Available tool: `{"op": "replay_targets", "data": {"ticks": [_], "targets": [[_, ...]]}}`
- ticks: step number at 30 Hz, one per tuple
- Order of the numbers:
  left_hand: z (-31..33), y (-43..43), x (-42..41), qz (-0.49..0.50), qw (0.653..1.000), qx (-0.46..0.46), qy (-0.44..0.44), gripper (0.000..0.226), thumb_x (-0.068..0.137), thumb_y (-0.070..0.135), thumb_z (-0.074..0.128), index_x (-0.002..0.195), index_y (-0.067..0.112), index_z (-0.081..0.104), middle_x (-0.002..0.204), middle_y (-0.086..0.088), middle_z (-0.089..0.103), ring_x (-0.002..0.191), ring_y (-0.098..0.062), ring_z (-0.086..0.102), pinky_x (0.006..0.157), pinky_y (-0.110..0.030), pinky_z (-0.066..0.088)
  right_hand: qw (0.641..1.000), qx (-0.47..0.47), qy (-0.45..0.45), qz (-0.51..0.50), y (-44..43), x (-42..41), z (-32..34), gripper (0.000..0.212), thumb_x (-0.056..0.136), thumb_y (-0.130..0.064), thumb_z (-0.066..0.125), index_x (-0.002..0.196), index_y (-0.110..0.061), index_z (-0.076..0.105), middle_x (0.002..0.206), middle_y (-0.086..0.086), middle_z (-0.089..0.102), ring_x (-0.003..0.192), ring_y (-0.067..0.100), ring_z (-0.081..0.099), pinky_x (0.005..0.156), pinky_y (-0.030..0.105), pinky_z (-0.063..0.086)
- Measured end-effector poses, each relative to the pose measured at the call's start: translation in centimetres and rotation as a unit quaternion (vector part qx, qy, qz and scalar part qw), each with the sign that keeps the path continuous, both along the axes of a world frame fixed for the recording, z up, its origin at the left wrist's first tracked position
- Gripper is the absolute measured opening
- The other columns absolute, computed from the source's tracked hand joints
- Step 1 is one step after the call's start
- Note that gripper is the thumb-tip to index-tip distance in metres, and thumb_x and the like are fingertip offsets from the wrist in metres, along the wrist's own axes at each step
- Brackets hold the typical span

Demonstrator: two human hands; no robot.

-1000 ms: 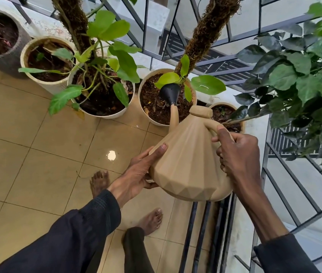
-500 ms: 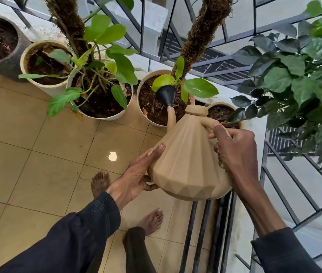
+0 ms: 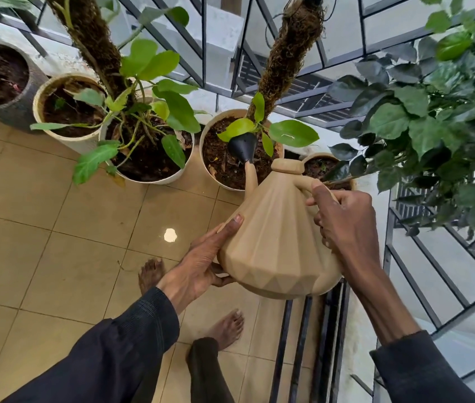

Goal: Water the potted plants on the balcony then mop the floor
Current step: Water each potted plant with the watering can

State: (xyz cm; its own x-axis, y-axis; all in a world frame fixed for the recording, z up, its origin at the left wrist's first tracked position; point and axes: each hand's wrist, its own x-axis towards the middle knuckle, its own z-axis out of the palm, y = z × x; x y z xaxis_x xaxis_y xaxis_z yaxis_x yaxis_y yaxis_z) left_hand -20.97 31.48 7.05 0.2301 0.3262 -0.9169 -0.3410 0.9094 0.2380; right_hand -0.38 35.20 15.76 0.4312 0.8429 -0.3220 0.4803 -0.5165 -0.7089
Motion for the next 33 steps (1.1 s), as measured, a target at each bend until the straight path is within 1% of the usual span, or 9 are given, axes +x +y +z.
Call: {"op": "replay_targets", "data": {"ticks": [3,6,10,13,15,22,27,31,33], "targets": [[0.3,0.1,0.0,0.000,1.000,-0.009,0.000,0.060,0.070,0.049,0.088,0.124,0.032,0.070,0.125,-0.010,0.064,0.110,-0.039,0.060,0.075,-0.052,0.059,1.000,-0.005,0.007,-0.001,0.1,0.0,0.2,0.072,0.071,-0.069,0.055,0.071,0.001,0.071,0.055,0.006,0.053,0.051,0.021,0.042,0.054,0.041,0.039],[0.5,0.2,0.0,0.001,1.000,-0.015,0.003,0.063,0.067,0.049,0.090,0.123,0.030,0.070,0.126,-0.011,0.065,0.111,-0.041,0.061,0.077,-0.055,0.059,1.000,-0.007,0.012,0.001,0.2,0.1,0.5,0.069,0.074,-0.067,0.056,0.071,-0.001,0.072,0.055,0.005,0.053,0.051,0.020,0.042,0.054,0.039,0.038],[0.9,0.4,-0.1,0.003,1.000,-0.019,0.005,0.053,0.067,0.047,0.090,0.113,0.027,0.072,0.122,-0.011,0.068,0.110,-0.041,0.063,0.081,-0.057,0.059,1.000,-0.006,0.000,0.011,0.5,0.1,0.6,0.052,0.091,-0.051,0.063,0.070,-0.005,0.074,0.053,0.003,0.055,0.046,0.020,0.043,0.053,0.037,0.038],[1.0,0.8,-0.2,0.002,1.000,-0.027,0.002,0.050,0.068,0.047,0.090,0.110,0.027,0.071,0.123,-0.012,0.067,0.111,-0.041,0.063,0.086,-0.060,0.058,1.000,-0.001,-0.012,0.021,0.8,0.1,0.5,0.052,0.097,-0.049,0.065,0.070,-0.005,0.074,0.053,0.005,0.059,0.045,0.020,0.045,0.052,0.035,0.040],[1.0,1.0,-0.4,-0.001,1.000,-0.029,0.005,0.052,0.067,0.047,0.091,0.109,0.026,0.070,0.123,-0.012,0.067,0.111,-0.041,0.063,0.084,-0.060,0.058,1.000,-0.003,-0.016,0.023,1.0,-0.1,0.3,0.053,0.097,-0.050,0.064,0.071,-0.004,0.074,0.053,0.005,0.059,0.044,0.020,0.045,0.053,0.035,0.040],[0.9,1.5,-1.4,-0.014,0.999,-0.032,0.010,0.052,0.064,0.049,0.092,0.106,0.026,0.071,0.124,-0.013,0.066,0.111,-0.042,0.062,0.085,-0.060,0.058,1.000,-0.017,-0.008,0.017,1.2,-0.7,-0.2,0.051,0.097,-0.051,0.063,0.069,-0.010,0.074,0.052,0.001,0.058,0.045,0.019,0.046,0.054,0.037,0.040],[0.8,1.8,-1.7,-0.016,0.999,-0.036,0.010,0.051,0.063,0.047,0.092,0.103,0.024,0.070,0.124,-0.015,0.065,0.111,-0.044,0.062,0.090,-0.064,0.055,0.999,-0.021,-0.017,0.025,1.5,-1.0,-0.1,0.047,0.099,-0.047,0.063,0.068,-0.014,0.073,0.053,0.001,0.060,0.045,0.020,0.047,0.054,0.036,0.041],[0.7,1.9,-1.9,-0.018,0.999,-0.039,0.012,0.053,0.063,0.047,0.092,0.104,0.023,0.069,0.124,-0.015,0.065,0.110,-0.045,0.062,0.090,-0.064,0.055,0.999,-0.021,-0.012,0.022,1.5,-1.2,-0.1,0.055,0.093,-0.056,0.061,0.070,-0.008,0.074,0.054,0.002,0.058,0.046,0.018,0.046,0.053,0.036,0.040],[0.5,2.0,-1.9,-0.020,0.999,-0.038,0.009,0.055,0.062,0.047,0.092,0.105,0.023,0.068,0.124,-0.015,0.065,0.110,-0.045,0.063,0.091,-0.065,0.054,0.999,-0.022,-0.012,0.021,1.6,-1.2,-0.2,0.056,0.093,-0.056,0.061,0.072,-0.005,0.074,0.055,0.003,0.058,0.047,0.018,0.047,0.053,0.037,0.040]]}}
